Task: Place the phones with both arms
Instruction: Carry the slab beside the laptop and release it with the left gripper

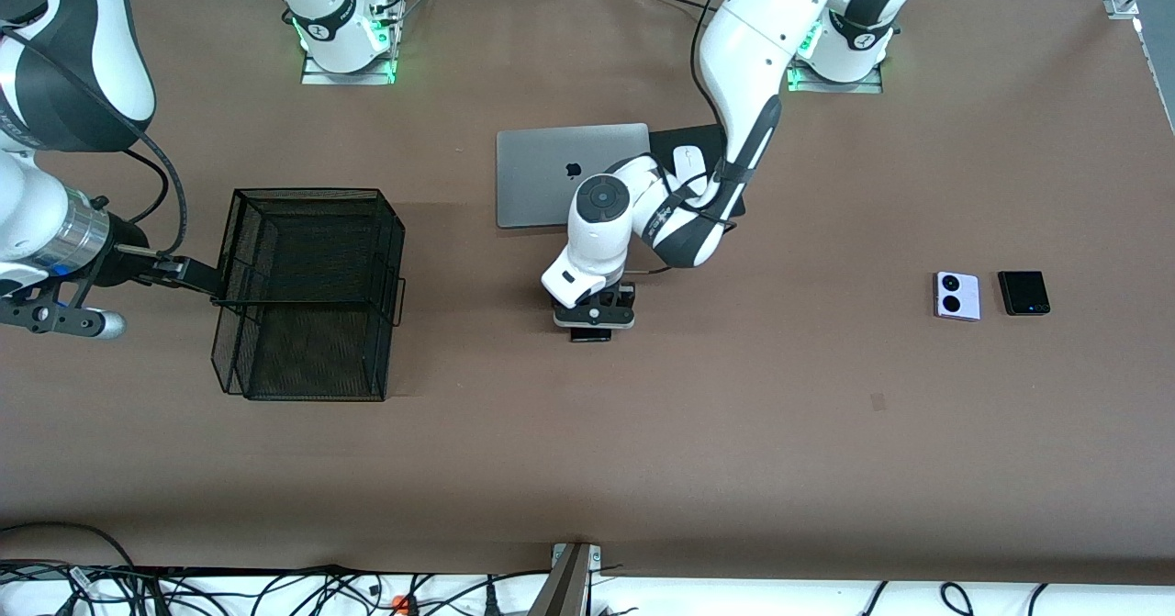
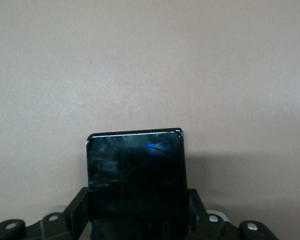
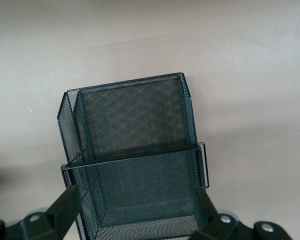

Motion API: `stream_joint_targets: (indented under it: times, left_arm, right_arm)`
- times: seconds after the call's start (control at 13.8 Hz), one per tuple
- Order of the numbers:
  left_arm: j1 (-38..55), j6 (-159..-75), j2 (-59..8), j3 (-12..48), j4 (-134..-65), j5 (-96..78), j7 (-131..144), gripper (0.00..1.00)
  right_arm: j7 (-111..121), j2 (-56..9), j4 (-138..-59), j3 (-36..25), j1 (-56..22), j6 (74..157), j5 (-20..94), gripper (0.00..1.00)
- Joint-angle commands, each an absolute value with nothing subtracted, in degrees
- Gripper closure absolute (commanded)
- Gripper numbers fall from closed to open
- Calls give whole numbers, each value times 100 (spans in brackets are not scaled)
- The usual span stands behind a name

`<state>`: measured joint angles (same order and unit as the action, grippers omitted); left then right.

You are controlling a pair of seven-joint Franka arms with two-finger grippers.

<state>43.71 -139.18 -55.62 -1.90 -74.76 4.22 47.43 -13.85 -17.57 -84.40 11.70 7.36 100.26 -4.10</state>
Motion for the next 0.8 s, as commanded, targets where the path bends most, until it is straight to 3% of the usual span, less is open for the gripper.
stream_joint_targets:
  times: [0.0, 0.07, 0.22, 0.51, 0.72]
  left_arm:
    - [4500, -13799, -5933, -404, -6899, 501, 4983, 39]
    - [4500, -13799, -5933, -448, -6899, 510, 5175, 0]
    - [4500, -13721, -5880, -466, -6891, 501, 5370, 0]
    - [4220, -12334, -5749, -405, -6329, 352, 5248, 0]
    - [3956, -11762, -5424, -396, -6503, 89, 4433, 0]
  right_arm:
    - [-1397, -1784, -8341, 1187, 765, 10002, -308, 0]
    - [-1397, -1784, -8341, 1187, 765, 9993, -308, 0]
    - [-1397, -1784, -8341, 1178, 765, 9993, -308, 0]
    - [-1389, -1784, -8341, 1186, 765, 10002, -308, 0]
    - [-1389, -1793, -8341, 1178, 765, 9993, -308, 0]
